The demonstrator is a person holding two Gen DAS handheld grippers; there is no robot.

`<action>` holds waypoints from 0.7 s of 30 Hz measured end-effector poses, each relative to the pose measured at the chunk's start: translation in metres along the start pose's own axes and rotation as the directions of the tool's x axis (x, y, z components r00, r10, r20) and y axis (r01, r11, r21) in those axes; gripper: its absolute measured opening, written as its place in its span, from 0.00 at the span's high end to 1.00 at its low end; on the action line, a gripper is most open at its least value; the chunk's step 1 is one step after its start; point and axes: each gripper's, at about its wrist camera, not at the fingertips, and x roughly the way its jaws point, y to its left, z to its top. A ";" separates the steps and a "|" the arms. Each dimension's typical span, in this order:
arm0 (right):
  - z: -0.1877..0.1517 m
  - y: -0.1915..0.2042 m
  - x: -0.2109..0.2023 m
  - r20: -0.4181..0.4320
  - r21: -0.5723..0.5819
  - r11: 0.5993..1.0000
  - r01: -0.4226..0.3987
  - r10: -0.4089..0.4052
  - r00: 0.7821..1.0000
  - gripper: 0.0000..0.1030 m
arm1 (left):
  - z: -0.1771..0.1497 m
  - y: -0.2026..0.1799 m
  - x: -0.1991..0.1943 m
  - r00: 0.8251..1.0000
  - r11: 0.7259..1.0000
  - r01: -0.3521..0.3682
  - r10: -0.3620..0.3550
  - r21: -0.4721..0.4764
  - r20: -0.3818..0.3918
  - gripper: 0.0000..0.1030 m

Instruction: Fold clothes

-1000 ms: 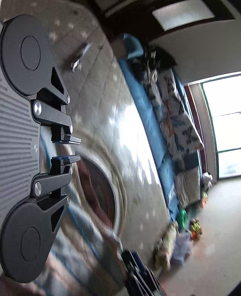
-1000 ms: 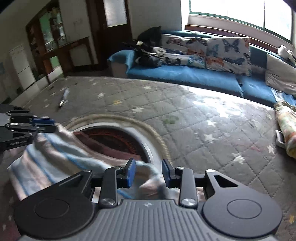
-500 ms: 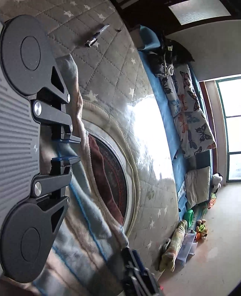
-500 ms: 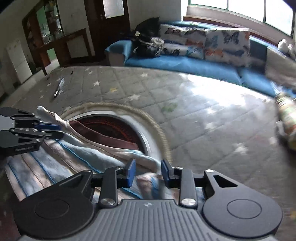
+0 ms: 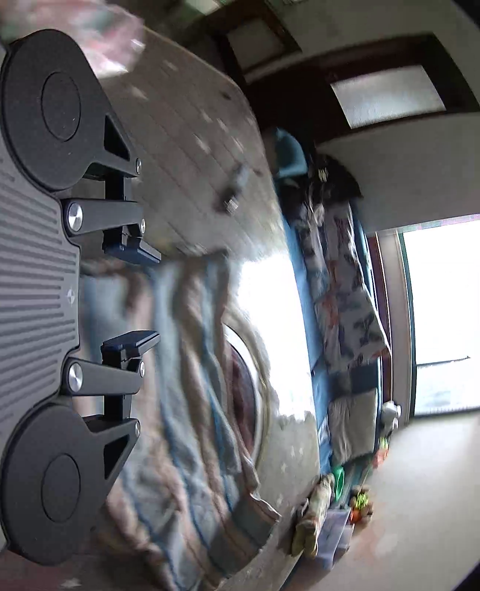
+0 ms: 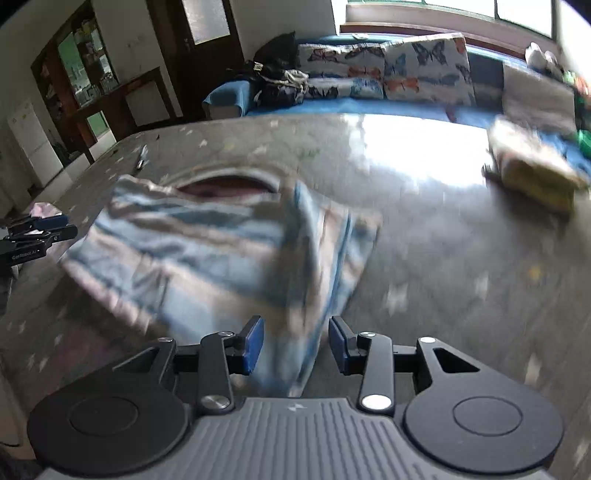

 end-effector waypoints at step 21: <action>-0.042 -0.003 0.000 0.116 0.136 0.991 -0.014 -0.002 0.993 0.94 | -0.038 0.025 0.004 0.993 0.977 0.089 -0.102 -0.196 -0.060 0.84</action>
